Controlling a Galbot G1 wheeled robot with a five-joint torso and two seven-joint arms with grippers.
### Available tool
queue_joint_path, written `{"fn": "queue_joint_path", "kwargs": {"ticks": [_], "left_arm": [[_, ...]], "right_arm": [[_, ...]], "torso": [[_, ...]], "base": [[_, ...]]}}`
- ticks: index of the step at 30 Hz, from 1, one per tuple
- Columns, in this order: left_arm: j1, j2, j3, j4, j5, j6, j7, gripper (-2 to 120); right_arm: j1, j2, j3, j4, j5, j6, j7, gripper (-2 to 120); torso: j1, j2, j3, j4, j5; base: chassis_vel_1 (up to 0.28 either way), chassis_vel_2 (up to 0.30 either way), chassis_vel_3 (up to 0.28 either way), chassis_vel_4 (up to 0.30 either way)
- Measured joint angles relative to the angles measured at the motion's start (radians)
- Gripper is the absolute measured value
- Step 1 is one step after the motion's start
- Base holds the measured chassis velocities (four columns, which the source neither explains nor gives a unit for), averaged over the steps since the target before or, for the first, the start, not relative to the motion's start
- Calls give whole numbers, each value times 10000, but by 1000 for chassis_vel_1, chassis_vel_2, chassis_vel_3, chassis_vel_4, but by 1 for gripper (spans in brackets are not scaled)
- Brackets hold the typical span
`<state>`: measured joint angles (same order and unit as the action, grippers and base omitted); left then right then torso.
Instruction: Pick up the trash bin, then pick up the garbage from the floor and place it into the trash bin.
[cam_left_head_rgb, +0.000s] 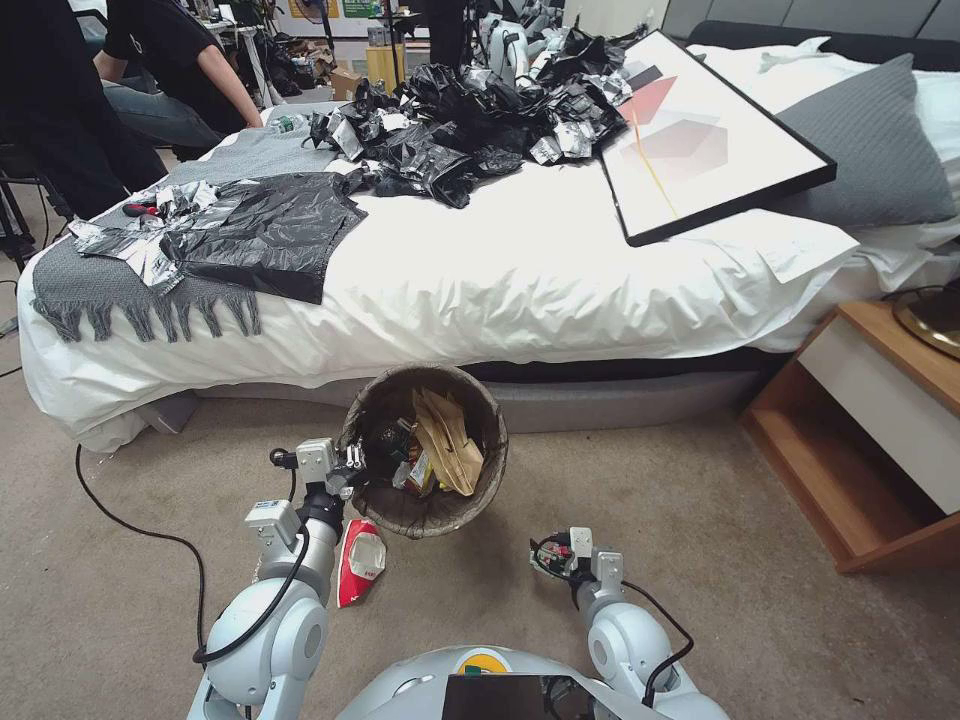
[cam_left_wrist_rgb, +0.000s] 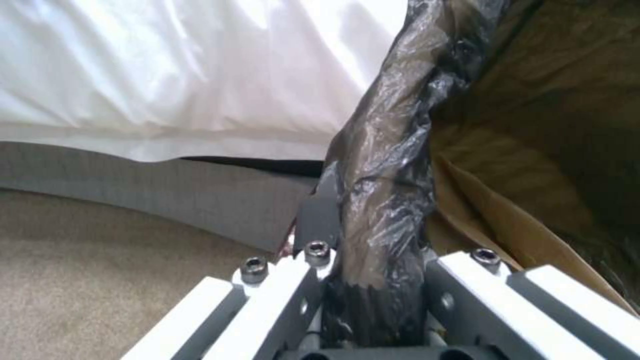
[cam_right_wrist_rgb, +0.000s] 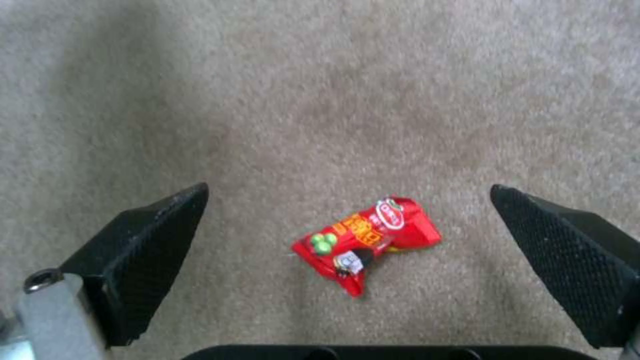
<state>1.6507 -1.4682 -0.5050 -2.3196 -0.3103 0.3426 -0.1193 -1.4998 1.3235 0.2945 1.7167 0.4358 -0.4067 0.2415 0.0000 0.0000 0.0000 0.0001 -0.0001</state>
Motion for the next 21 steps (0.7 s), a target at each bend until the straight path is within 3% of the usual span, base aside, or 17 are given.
{"fn": "queue_joint_path", "kwargs": {"ticks": [21], "left_arm": [[-3, -14, 28, 14, 54, -10, -13, 2]], "right_arm": [[577, 299, -74, -1657, 2, 191, -22, 100]], "torso": [[0, 0, 0, 0, 0]], "base": [[0, 0, 0, 0]]}}
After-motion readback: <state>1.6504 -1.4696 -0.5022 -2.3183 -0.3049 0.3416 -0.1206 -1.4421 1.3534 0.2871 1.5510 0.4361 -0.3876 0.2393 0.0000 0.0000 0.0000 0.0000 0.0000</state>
